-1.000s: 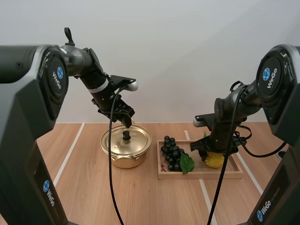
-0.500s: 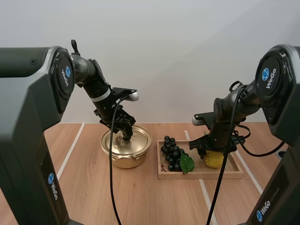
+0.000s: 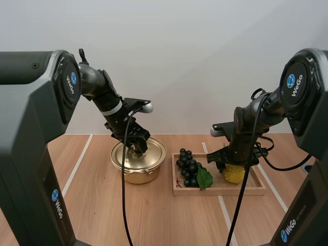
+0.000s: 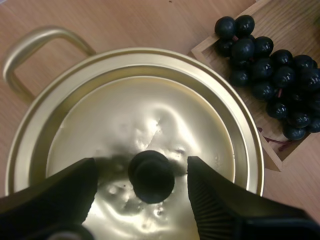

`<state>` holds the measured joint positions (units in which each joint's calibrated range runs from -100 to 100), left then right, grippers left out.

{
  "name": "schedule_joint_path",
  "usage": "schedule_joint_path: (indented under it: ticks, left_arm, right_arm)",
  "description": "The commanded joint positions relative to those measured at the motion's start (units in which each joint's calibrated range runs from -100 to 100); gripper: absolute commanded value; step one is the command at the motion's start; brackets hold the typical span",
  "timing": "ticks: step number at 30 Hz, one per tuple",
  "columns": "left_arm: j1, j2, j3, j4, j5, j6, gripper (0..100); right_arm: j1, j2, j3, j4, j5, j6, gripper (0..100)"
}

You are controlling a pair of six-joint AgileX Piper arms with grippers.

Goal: Open the pot, put the pineapple inside, and close it

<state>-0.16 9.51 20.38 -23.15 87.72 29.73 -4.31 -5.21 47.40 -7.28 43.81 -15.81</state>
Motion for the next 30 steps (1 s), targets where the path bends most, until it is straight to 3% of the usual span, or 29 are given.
schedule_joint_path:
  ticks: [1,5,13,30]
  left_arm:
    - [-1.36,0.03,0.59,-1.3,-0.75,0.25,83]
    - [-2.85,0.03,0.59,0.95,-0.74,-1.33,76]
    - [-3.23,0.03,0.59,15.34,-0.81,-8.73,75]
    - [-3.23,0.03,0.59,7.51,-2.08,-6.48,72]
  right_arm:
    - [-0.26,-0.19,0.28,0.21,-0.28,-0.02,100]
    - [-0.26,-0.19,0.28,0.21,-0.28,-0.02,100]
    - [-0.26,-0.19,0.28,0.21,-0.64,-0.12,100]
    - [-0.26,-0.19,0.28,0.21,-0.65,-0.22,100]
